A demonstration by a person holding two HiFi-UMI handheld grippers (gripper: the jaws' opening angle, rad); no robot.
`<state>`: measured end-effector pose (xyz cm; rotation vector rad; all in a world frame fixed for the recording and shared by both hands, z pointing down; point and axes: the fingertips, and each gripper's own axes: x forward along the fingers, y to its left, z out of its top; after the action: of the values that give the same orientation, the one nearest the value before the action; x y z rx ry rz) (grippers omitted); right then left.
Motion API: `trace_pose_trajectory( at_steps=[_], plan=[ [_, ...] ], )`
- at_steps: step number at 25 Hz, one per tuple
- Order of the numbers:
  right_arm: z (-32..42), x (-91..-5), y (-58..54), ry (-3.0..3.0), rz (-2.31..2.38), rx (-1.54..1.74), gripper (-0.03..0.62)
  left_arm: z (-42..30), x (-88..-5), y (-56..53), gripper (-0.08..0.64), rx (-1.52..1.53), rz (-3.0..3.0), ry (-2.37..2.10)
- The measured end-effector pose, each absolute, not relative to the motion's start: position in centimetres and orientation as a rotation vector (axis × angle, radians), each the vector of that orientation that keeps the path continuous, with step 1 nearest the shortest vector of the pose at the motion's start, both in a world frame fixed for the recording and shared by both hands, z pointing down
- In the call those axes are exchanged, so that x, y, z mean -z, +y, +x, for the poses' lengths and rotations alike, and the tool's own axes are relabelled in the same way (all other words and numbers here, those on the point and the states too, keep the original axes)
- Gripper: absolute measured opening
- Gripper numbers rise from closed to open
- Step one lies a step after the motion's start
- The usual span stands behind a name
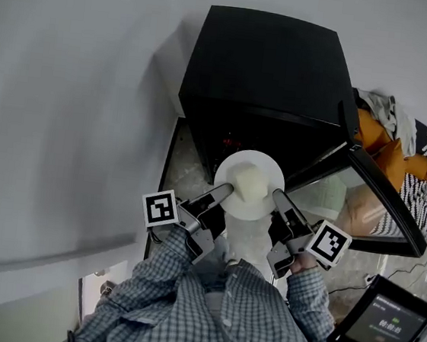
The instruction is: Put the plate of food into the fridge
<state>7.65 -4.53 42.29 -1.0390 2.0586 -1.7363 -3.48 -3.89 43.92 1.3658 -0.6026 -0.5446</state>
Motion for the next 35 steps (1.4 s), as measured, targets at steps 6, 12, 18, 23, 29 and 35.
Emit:
trace_pose_trajectory(
  at_steps=[6, 12, 18, 23, 29, 35],
  plan=[
    [7.7, -42.3, -4.6, 2.064, -1.063, 1.732, 0.034, -3.4, -44.0, -3.9, 0.026, 0.544, 1.356, -0.616],
    [7.7, -42.6, -4.6, 2.08, -1.083, 1.729, 0.034, -3.4, -44.3, -3.9, 0.026, 0.542, 1.357, -0.618],
    [7.4, -42.7, -4.8, 2.144, -1.081, 1.695, 0.034, -3.6, -44.7, -4.0, 0.026, 0.57, 1.366, -0.629],
    [7.4, -43.0, -4.9, 2.175, -1.116, 1.682, 0.034, -3.6, -45.3, -4.2, 0.026, 0.591, 1.363, -0.636],
    [6.8, -43.7, -4.6, 2.194, -1.124, 1.715, 0.035, -4.2, -46.0, -4.5, 0.026, 0.619, 1.35, -0.686],
    [5.3, -44.2, -3.3, 2.189, -1.074, 1.763, 0.048, -4.9, -46.3, -5.6, 0.026, 0.66, 1.338, -0.729]
  ],
)
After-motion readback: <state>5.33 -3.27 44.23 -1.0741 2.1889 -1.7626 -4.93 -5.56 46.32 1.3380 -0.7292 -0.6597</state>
